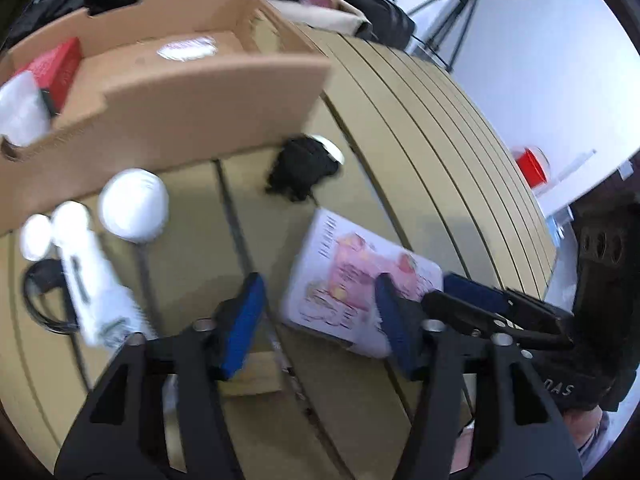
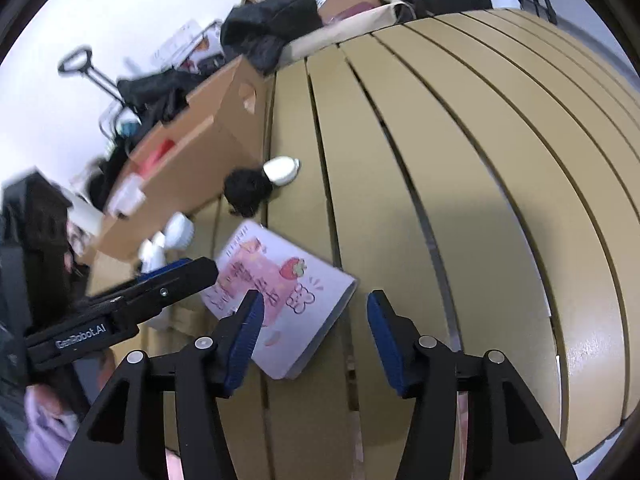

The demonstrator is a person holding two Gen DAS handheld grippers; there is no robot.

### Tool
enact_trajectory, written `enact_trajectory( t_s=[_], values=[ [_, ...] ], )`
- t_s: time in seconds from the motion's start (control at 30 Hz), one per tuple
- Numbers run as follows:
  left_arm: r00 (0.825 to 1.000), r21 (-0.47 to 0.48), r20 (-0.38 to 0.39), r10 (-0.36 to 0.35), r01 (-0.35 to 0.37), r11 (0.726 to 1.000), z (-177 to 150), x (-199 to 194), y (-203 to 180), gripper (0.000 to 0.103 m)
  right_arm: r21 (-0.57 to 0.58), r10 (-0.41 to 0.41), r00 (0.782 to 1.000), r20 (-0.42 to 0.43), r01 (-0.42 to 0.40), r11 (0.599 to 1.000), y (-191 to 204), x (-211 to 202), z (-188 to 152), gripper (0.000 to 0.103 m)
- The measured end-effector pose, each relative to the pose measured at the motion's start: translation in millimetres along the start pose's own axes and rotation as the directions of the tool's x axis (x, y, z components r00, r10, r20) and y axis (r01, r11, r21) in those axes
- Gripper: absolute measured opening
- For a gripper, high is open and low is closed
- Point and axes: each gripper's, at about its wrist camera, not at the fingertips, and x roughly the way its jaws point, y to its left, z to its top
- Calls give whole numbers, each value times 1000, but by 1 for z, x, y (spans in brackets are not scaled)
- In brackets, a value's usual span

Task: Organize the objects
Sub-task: 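Grasp the pink printed card with the right tool, then place the pink card in the tray and open the right tool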

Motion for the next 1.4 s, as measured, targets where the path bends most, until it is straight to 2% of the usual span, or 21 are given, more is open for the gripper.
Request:
enact_trajectory(
  t_s=[0.07,0.1,0.17,0.27,0.37,0.43,0.53,0.6,0.7,0.83,0.87,0.93,1.03,1.07,1.1,1.13,1.17,1.2,1.27,1.37,1.4],
  values=[
    [1000,18,20,21,-21,1000,-3,-1,-7,30,-2,29,1000,-11,-29,1000,3,4,-1,56],
    [1000,19,13,24,-25,1000,-5,-2,-10,25,-10,0,1000,-4,0,1000,6,3,-2,55],
    [1000,2,9,16,-16,1000,-8,-12,-15,24,-14,-28,1000,-14,27,1000,10,-1,0,53],
    [994,-9,102,-30,31,999,-2,-56,-20,24,-16,27,999,23,-26,1000,21,-32,12,53],
    [979,-60,190,-78,91,994,24,-97,-7,24,-122,37,995,95,-25,992,55,-59,46,53],
    [969,-82,236,-72,94,992,44,-118,8,24,-172,61,992,111,-41,984,77,-59,72,53],
    [962,-118,273,-26,60,991,80,-139,40,24,-241,108,989,104,-80,967,112,-44,113,52],
    [958,-131,288,-7,47,990,100,-146,63,24,-286,127,988,85,-98,953,135,-25,138,52],
    [958,-177,284,38,14,984,134,-136,98,24,-321,126,991,44,-105,941,162,18,178,52],
    [971,-245,207,120,-68,967,164,-99,152,24,-312,81,996,-47,-91,946,188,96,218,52],
    [978,-281,158,134,-85,956,170,-82,170,22,-313,48,997,-68,-67,947,193,119,224,52],
    [983,-322,117,144,-99,941,174,-66,193,22,-307,5,994,-107,-38,951,196,154,230,52],
    [980,-339,114,162,-115,934,172,-57,209,23,-265,-12,976,-216,-47,963,189,199,230,52],
    [983,-337,122,137,-88,937,169,-59,209,29,-268,-11,976,-219,-49,962,189,203,226,52],
    [985,-329,144,100,-48,943,166,-65,207,38,-277,-6,980,-198,-50,960,190,199,225,52],
    [983,-314,168,78,-22,949,163,-73,204,43,-284,-10,984,-178,-42,958,191,193,224,53],
    [976,-282,204,77,-17,959,160,-87,196,49,-290,-12,987,-160,-35,956,192,186,226,53],
    [971,-267,218,100,-39,963,159,-97,189,51,-299,-15,991,-136,-27,954,193,175,228,55],
    [960,-237,244,135,-76,969,153,-123,175,54,-319,-25,995,-100,-8,948,197,148,233,79],
    [951,-221,255,173,-117,968,143,-171,157,61,-361,-22,999,-47,3,933,202,89,236,82],
    [941,-220,266,210,-153,963,135,-191,149,66,-381,-26,999,-31,12,924,204,67,234,82]
  ],
)
